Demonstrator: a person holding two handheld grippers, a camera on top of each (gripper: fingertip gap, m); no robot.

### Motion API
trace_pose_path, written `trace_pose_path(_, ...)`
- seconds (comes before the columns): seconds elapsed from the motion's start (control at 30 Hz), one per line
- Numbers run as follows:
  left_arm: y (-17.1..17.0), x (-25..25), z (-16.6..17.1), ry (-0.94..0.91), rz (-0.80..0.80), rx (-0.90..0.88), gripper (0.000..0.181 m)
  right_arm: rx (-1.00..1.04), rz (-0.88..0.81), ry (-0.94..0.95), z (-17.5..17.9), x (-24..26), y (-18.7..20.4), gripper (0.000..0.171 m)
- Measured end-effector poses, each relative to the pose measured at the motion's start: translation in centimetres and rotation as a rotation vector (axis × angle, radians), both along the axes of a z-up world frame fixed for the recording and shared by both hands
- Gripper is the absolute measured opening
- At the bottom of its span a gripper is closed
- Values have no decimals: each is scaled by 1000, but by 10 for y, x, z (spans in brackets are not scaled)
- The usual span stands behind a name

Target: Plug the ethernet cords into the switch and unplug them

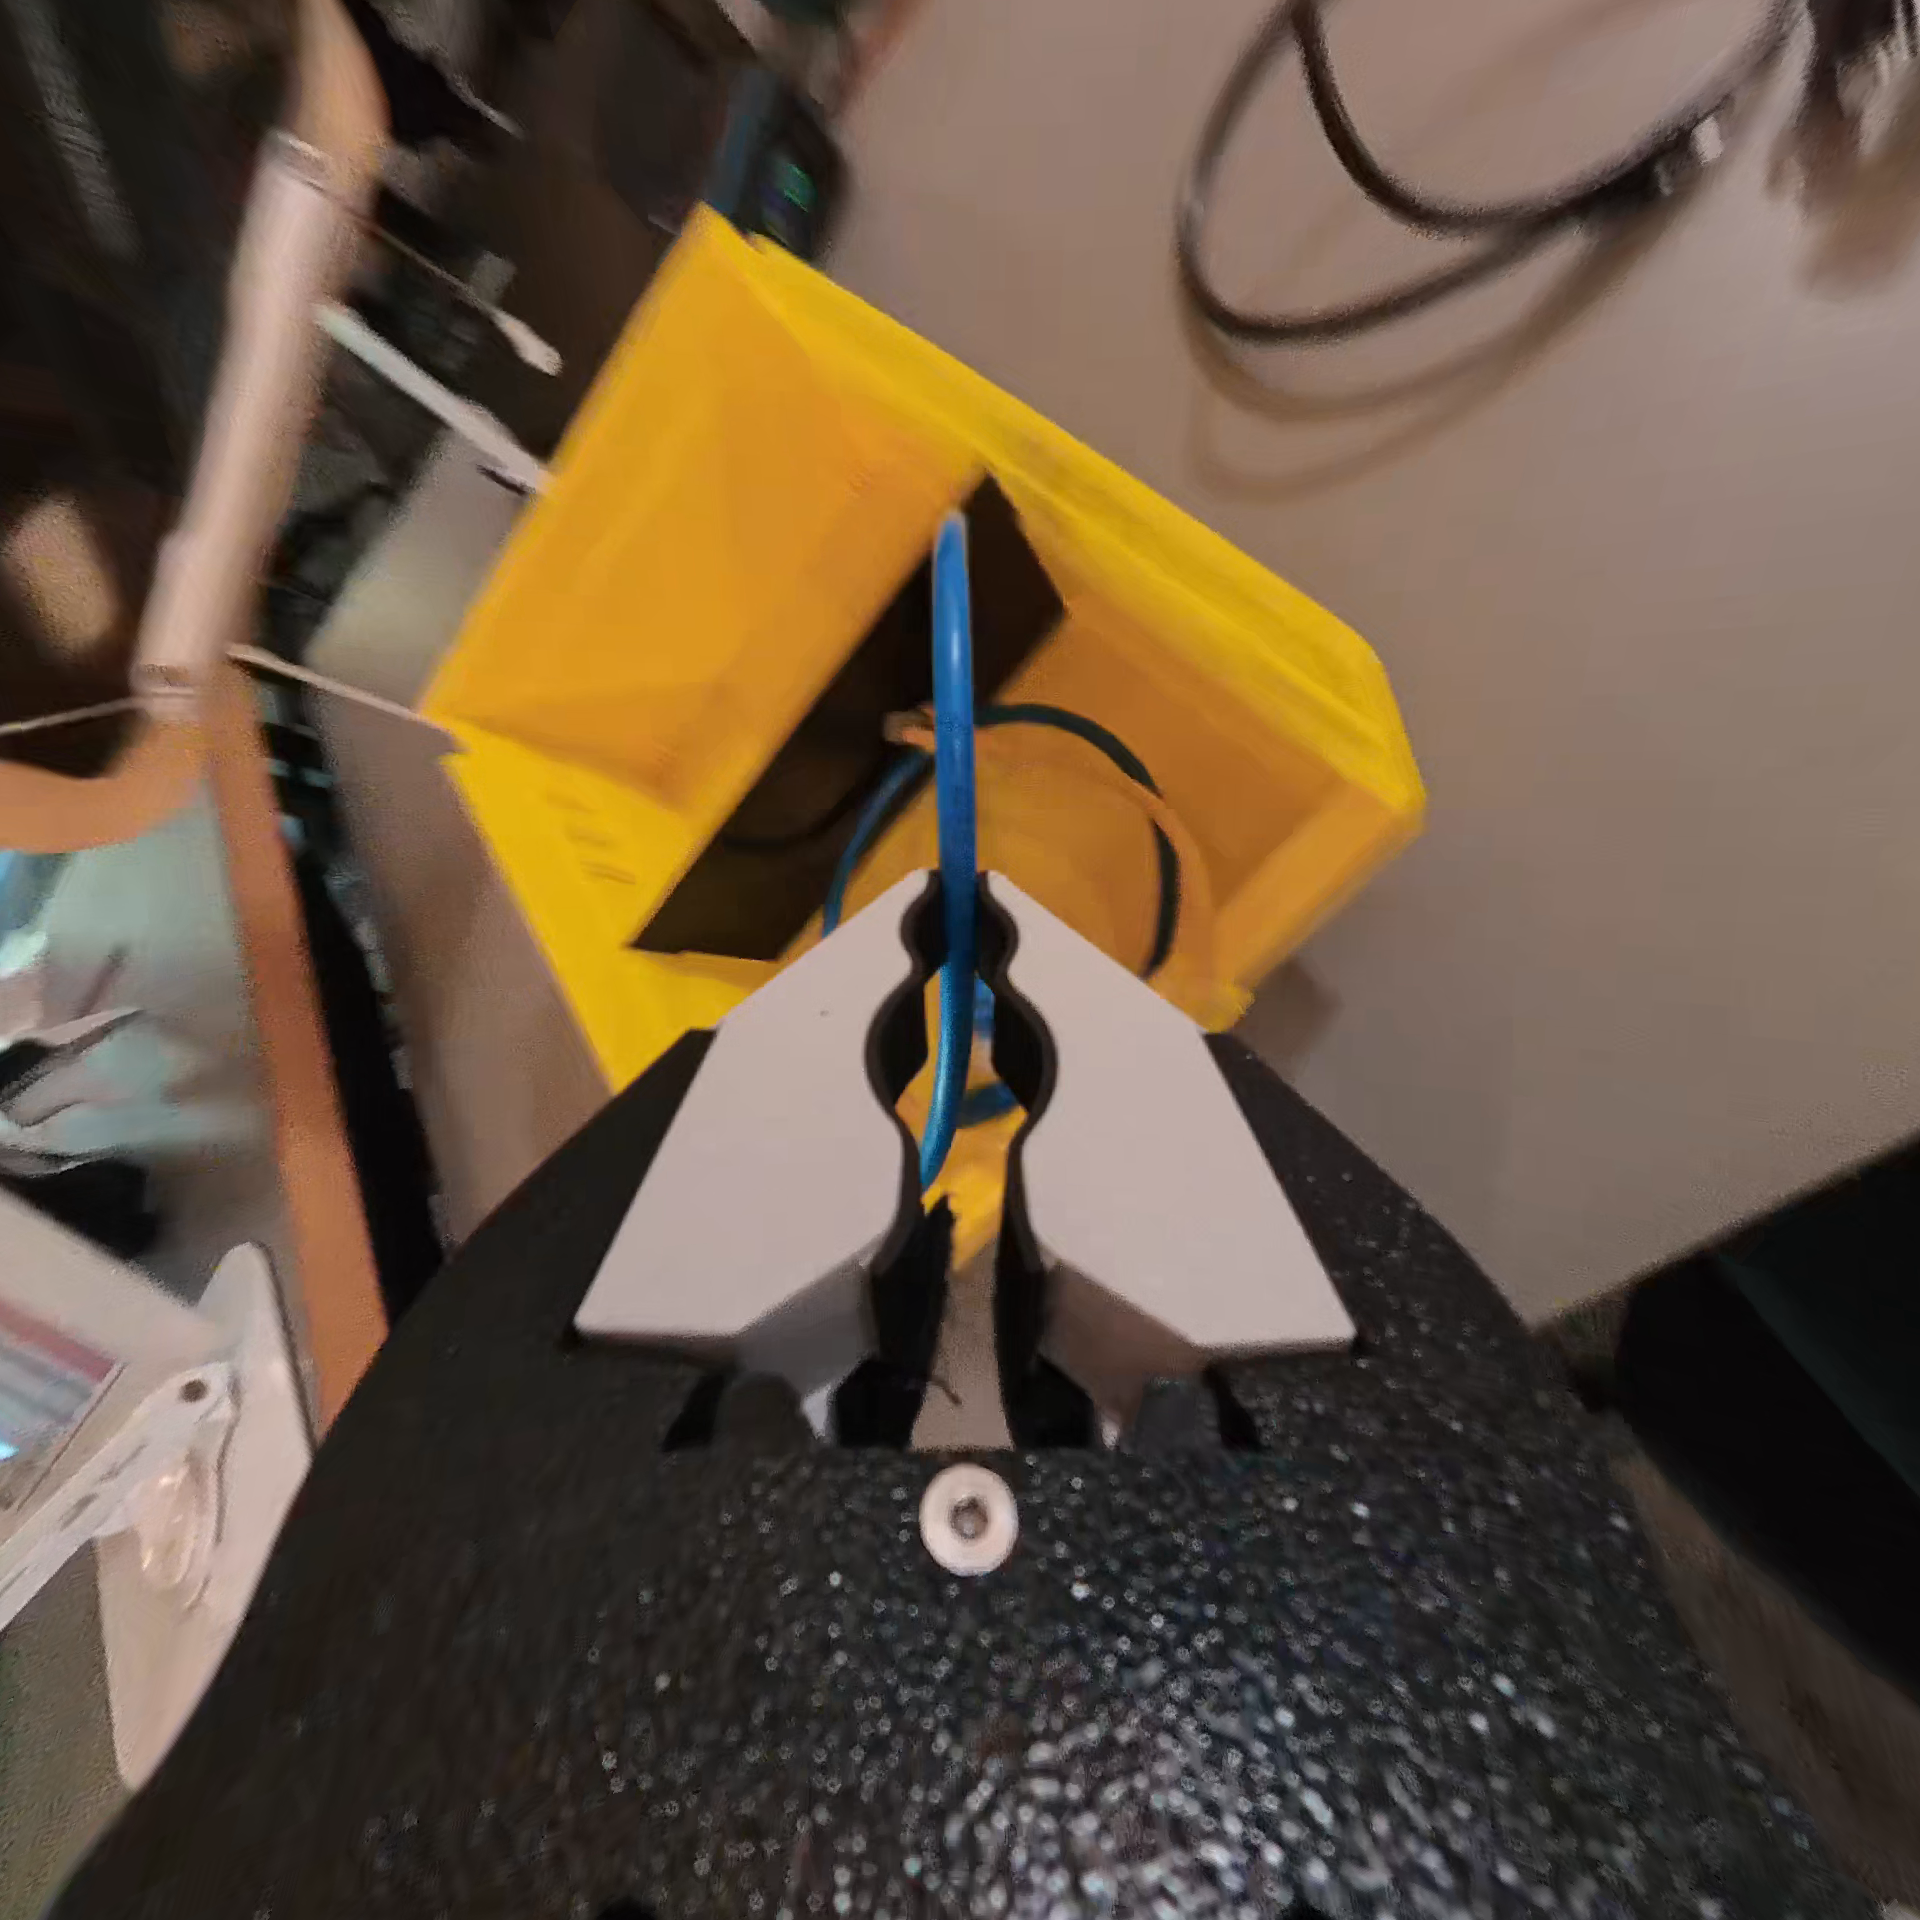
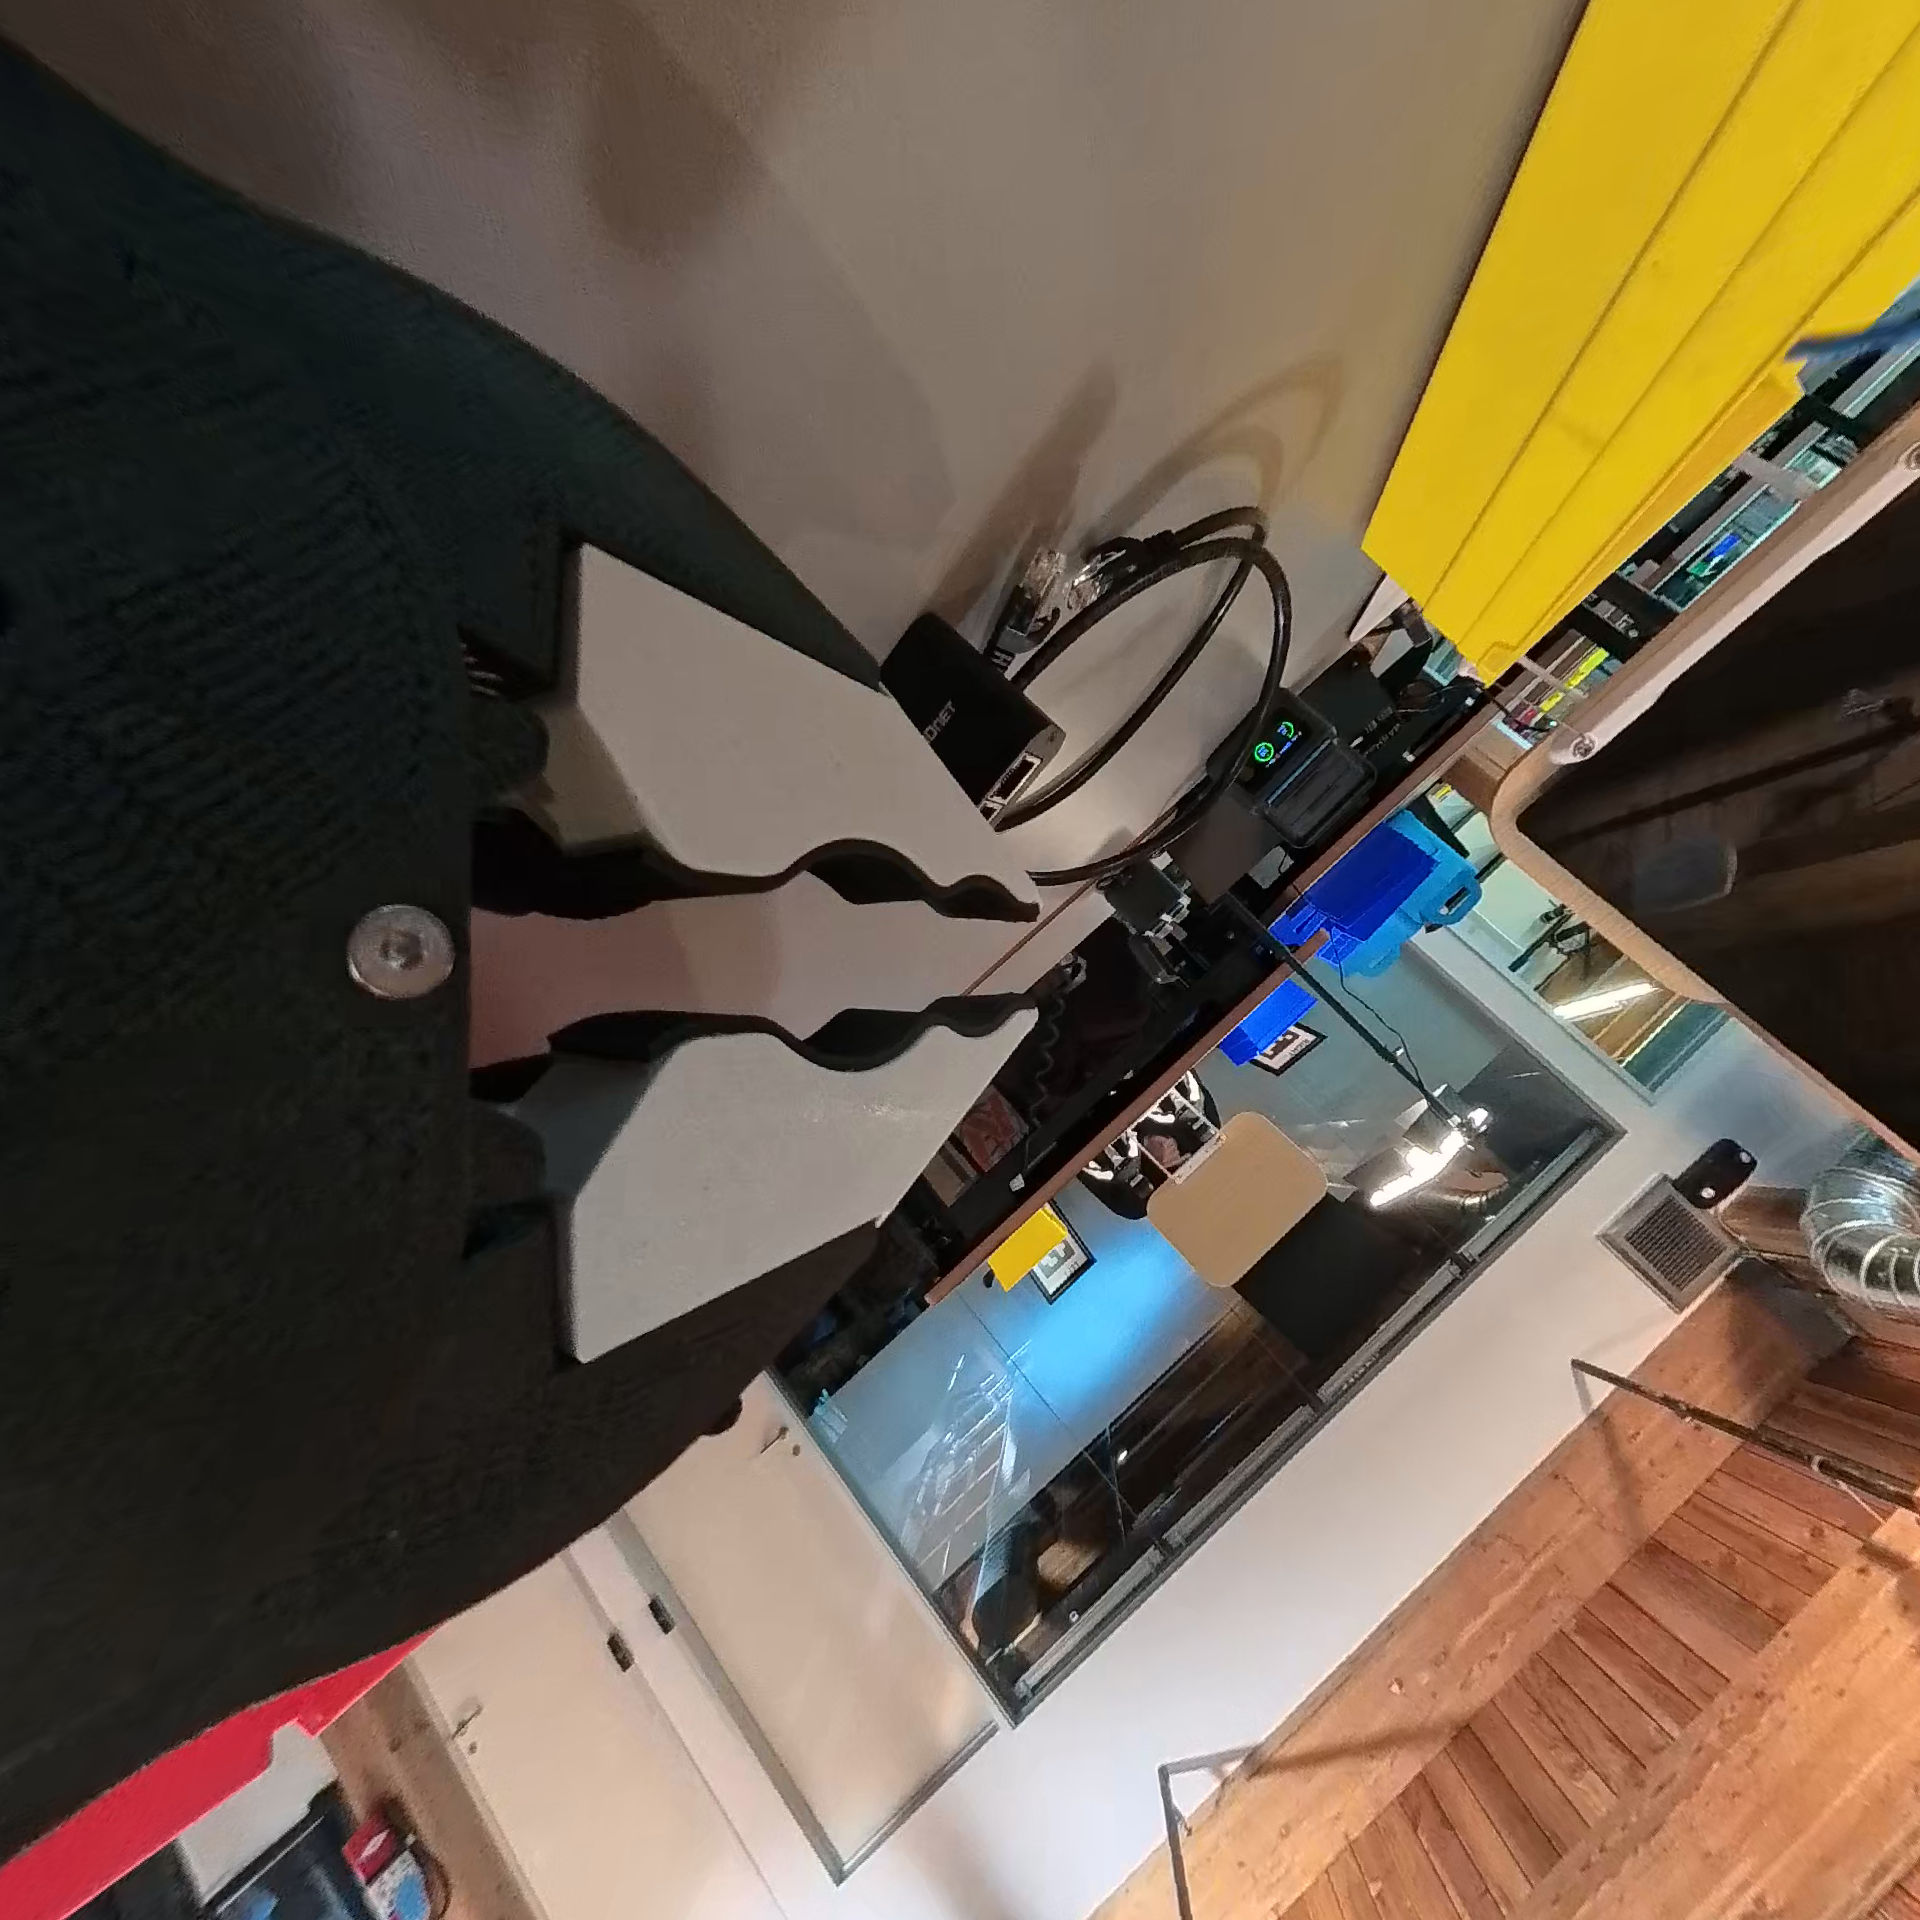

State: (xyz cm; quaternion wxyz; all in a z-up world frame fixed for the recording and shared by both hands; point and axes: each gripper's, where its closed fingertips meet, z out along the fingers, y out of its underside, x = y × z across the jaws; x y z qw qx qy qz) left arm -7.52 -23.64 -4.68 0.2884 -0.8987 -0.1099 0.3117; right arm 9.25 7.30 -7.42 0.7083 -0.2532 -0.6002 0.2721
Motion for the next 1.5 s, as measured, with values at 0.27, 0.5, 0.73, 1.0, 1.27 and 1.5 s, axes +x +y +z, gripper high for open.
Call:
trace_pose_path(0.27, -8, -32, 123, 415, 206, 343, 2, 7, -23, -9, -1, -1, 3, 10)
trace_pose_path(0.5, -9, -31, 182, 745, 252, 438, 2, 8, -20, -11, -2, -2, 2, 10)
trace_pose_path(0.73, -5, -51, 184, 551, 219, 709, 2, 7, -19, -16, -3, -3, 1, 9)
trace_pose_path(1.0, -24, -39, 232, 655, 116, 1146, 2, -2, -22, -21, -4, -4, 3, 9)
trace_pose_path(1.27, -24, -43, 228, 496, 27, 1355, 2, 1, -17, -28, -5, -5, 2, 9)
trace_pose_path(1.5, 22, -26, 277, 673, -68, 1220, 3, 10, -18, -29, -5, -5, 1, 9)
